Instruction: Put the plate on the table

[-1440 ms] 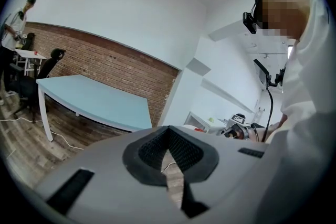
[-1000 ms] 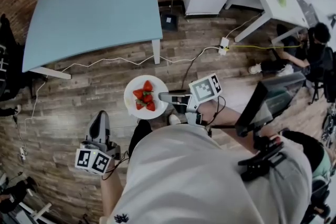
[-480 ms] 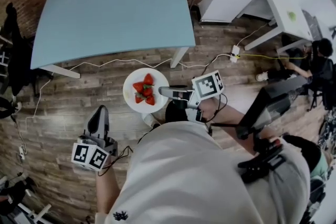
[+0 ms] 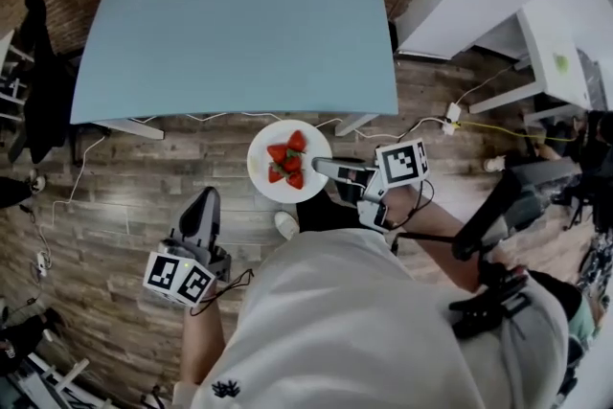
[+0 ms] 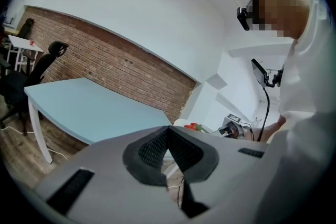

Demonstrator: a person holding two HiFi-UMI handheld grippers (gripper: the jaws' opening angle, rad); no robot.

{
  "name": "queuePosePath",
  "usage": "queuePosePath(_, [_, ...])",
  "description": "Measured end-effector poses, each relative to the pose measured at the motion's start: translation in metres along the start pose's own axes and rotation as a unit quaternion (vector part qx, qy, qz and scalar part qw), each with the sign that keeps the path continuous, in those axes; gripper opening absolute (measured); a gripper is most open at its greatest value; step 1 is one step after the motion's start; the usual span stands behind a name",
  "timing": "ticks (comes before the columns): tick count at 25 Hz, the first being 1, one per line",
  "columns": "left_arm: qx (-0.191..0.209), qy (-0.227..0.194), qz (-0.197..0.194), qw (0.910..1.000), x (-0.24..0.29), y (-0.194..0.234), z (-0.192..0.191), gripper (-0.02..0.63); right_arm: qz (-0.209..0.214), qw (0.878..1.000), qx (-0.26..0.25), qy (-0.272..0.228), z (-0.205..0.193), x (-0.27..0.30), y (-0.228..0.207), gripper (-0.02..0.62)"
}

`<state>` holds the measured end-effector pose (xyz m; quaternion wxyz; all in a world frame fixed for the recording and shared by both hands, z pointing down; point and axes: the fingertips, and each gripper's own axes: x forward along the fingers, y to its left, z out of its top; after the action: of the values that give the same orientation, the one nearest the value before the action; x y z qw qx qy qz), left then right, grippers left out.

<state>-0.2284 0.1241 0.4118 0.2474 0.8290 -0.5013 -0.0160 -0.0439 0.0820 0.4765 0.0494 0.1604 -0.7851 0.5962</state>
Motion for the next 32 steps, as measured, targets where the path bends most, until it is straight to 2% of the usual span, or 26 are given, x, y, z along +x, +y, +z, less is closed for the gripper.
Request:
queuePosePath(4, [0.014, 0.007, 0.004, 0.9999, 0.048, 0.021, 0.027, 0.002, 0.013, 1.0, 0.002, 0.002, 0.056, 0.023, -0.018, 0.025])
queuePosePath(11, [0.027, 0.01, 0.006, 0.9996, 0.141, 0.045, 0.089, 0.002, 0.042, 0.999, -0.016, 0.005, 0.182, 0.061, -0.041, 0.025])
queuePosePath(15, [0.031, 0.02, 0.02, 0.9991, 0.177, 0.054, 0.107, 0.001, 0.055, 0.998, -0.01, -0.002, 0.24, 0.076, -0.065, 0.025])
queuePosePath(20, [0.03, 0.034, 0.025, 0.9987, 0.214, 0.063, 0.118, 0.002, 0.033, 0.999, 0.013, -0.015, 0.29, 0.081, -0.107, 0.025])
queuePosePath(23, [0.033, 0.041, 0.023, 0.9983, 0.23, 0.063, 0.121, 0.002, 0.012, 0.999, 0.047, -0.025, 0.307, 0.08, -0.131, 0.025])
queuePosePath(32, [0.04, 0.052, 0.016, 0.9977, 0.253, 0.057, 0.128, 0.001, -0.024, 0.992, 0.098, -0.08, 0.355, 0.07, -0.204, 0.025])
